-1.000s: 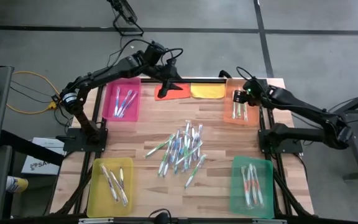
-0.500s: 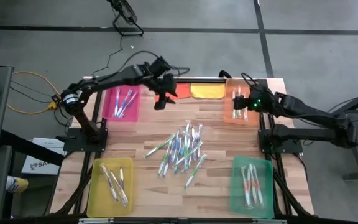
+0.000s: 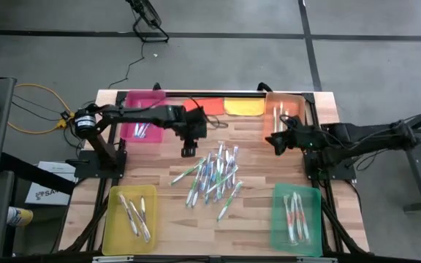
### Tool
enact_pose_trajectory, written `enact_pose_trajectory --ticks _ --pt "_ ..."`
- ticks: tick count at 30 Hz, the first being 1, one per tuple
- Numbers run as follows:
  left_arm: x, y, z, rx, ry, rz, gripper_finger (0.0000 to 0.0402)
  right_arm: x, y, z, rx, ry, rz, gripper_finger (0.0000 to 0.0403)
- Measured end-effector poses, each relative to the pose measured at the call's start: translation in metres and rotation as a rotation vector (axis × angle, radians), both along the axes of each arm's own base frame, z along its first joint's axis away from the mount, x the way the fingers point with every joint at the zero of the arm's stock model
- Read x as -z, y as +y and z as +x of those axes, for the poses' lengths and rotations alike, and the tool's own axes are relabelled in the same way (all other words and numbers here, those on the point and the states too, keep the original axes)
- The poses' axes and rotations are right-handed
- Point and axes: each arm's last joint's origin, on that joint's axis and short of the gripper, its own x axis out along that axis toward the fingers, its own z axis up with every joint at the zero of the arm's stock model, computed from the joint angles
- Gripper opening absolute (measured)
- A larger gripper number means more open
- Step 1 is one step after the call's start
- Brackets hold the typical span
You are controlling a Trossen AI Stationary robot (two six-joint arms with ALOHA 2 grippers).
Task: Pick & Place Toothbrushes
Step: Put the green toothbrush into the orange bin
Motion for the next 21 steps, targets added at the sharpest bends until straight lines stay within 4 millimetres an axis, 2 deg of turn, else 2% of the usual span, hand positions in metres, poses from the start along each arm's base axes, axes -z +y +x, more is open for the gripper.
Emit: enact_pose_trajectory --ticks 4,10,16,21 --pt "0.011 -0.023 -0.001 -0.015 0.047 -0.022 0.0168 -0.001 0.019 -0.002 -0.056 -0.022 -0.009 0.0199" --pt "0.015 -0.056 0.001 0.013 0.079 -0.039 0.0168 -0.001 0.043 -0.008 -0.157 -0.048 -0.016 0.0199" --pt "0.018 -0.085 -0.007 -0.066 0.180 0.060 0.0168 -0.001 0.058 -0.013 -0.215 -0.064 -0.035 0.0199" --pt "0.019 -0.099 -0.013 -0.113 0.226 0.116 0.0168 -0.001 0.065 -0.017 -0.251 -0.072 -0.047 0.0199"
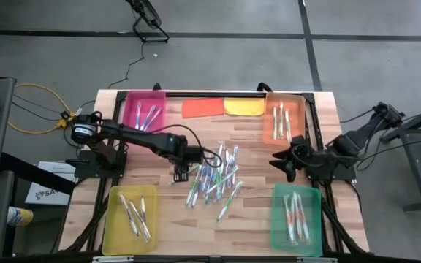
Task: Pick & Place Toothbrushes
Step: Put the green toothbrush into the orange bin
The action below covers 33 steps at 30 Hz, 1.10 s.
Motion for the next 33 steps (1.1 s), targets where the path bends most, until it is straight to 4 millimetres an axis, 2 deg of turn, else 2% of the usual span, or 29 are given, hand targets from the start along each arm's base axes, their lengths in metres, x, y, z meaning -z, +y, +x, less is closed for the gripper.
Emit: enact_pose_trajectory --ticks 8,16,20,33 --pt "0.002 -0.007 -0.001 -0.087 -0.013 -0.038 0.0167 0.000 0.003 -0.002 -0.022 0.001 -0.004 0.0199" --pt "0.028 -0.009 -0.012 -0.260 0.028 -0.177 0.0167 0.001 0.003 -0.002 -0.022 0.006 -0.009 0.0199" --pt "0.033 -0.010 -0.012 -0.309 0.001 -0.226 0.0167 0.001 0.003 -0.002 -0.025 0.007 -0.013 0.0199" --pt "0.041 -0.018 -0.016 -0.354 -0.002 -0.230 0.0167 0.001 0.003 -0.002 -0.032 0.009 -0.033 0.0199"
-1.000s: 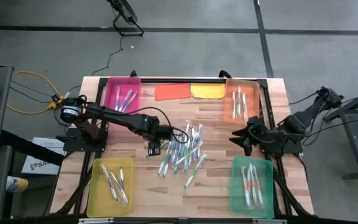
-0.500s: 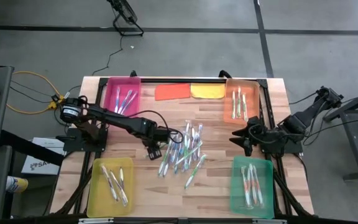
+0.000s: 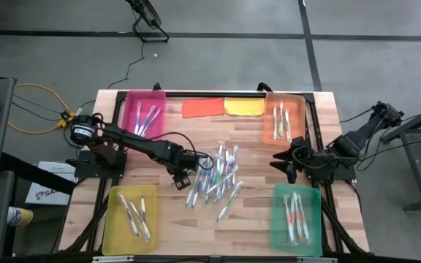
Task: Pick & Place Toothbrushes
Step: Put the green toothbrush into the orange bin
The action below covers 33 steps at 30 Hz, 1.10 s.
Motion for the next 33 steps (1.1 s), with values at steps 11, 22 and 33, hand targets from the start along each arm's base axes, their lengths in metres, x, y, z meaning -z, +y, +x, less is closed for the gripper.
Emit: enact_pose_trajectory --ticks 11,22,33 --pt "0.005 -0.002 0.001 0.007 -0.038 -0.009 0.0167 0.000 0.000 0.000 0.006 -0.003 -0.005 0.0199" --pt "0.005 -0.005 0.001 0.015 -0.039 0.014 0.0167 0.002 0.001 0.003 0.012 0.009 -0.021 0.0199" --pt "0.022 -0.006 0.007 0.031 0.002 0.021 0.0167 0.007 0.005 0.008 0.011 0.039 -0.037 0.0199"
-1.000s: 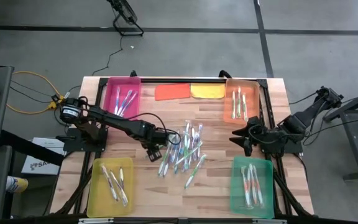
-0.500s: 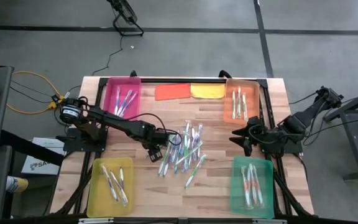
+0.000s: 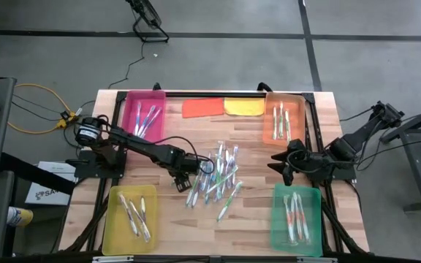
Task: Pick & Place Toothbrushes
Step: Put the green toothbrush into the orange bin
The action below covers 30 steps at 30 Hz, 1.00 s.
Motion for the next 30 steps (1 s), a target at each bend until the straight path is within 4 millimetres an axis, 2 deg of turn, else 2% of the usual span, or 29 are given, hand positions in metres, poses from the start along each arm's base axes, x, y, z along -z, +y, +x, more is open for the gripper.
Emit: enact_pose_trajectory --ticks 6,17,24,30 --pt "0.000 0.001 0.000 -0.019 0.001 0.021 0.0152 0.000 0.000 0.000 0.000 -0.003 0.001 0.0199" --pt "0.001 0.001 -0.001 0.004 0.013 0.016 0.0018 0.000 0.000 0.000 -0.009 0.004 -0.016 0.0199" --pt "-0.003 0.001 -0.002 0.026 0.003 0.013 0.0013 0.000 0.000 0.000 -0.014 0.007 -0.016 0.0199" --pt "-0.022 0.011 -0.007 -0.021 -0.056 0.060 0.0011 0.000 0.000 0.000 -0.021 0.010 -0.021 0.0199"
